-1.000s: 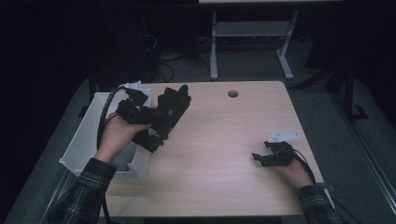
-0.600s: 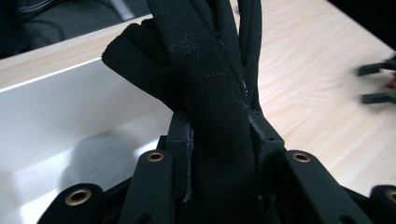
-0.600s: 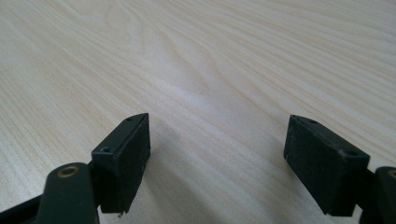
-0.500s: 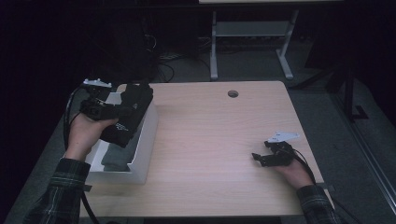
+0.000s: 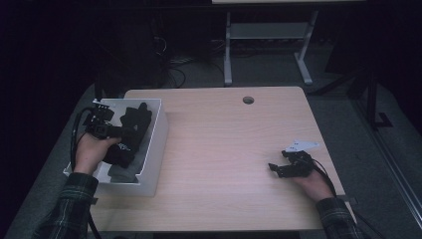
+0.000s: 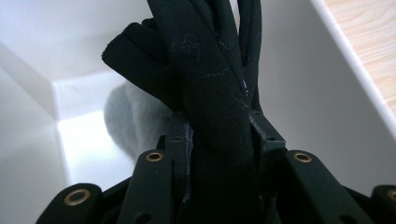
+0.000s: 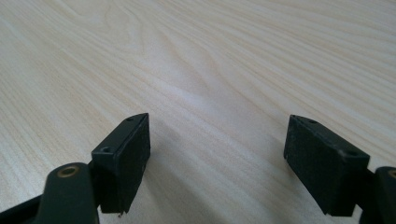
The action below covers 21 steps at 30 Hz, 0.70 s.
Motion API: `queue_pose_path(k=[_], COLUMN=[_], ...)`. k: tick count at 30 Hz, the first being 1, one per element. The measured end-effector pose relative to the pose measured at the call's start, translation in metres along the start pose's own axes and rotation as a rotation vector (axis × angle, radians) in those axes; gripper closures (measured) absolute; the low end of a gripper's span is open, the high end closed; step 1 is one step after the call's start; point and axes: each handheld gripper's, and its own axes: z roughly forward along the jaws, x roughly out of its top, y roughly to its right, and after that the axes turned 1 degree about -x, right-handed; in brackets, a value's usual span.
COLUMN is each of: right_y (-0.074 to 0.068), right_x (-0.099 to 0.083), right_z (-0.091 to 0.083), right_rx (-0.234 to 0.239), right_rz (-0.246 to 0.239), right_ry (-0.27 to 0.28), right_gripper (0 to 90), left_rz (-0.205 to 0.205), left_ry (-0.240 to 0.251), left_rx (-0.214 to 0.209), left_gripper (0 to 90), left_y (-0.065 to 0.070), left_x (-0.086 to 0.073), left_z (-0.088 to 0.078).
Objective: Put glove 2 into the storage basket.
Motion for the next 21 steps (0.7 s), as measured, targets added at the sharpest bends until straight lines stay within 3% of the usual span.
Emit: queue_pose_path(k=[6, 10, 16, 21], right_y=[0.000, 0.000, 0.000, 0.000], right_x=[0.000, 0.000, 0.000, 0.000], right_z=[0.000, 0.000, 0.000, 0.000], right_rx=[0.000, 0.000, 0.000, 0.000], right_rz=[0.000, 0.000, -0.001, -0.001], right_ry=[0.000, 0.000, -0.002, -0.002], right_gripper=[22.7, 22.7, 22.7, 22.7], left_rz=[-0.019, -0.025, 0.001, 0.005], left_ry=[-0.051, -0.078, -0.073, -0.038], left_rx=[0.037, 0.059, 0.101, 0.118], left_gripper=[63.4, 56.1, 37.8, 29.8], left_y=[-0.007, -0.011, -0.012, -0.010], left_x=[-0.009, -0.014, -0.011, -0.006], left_z=[0.020, 0.030, 0.029, 0.021])
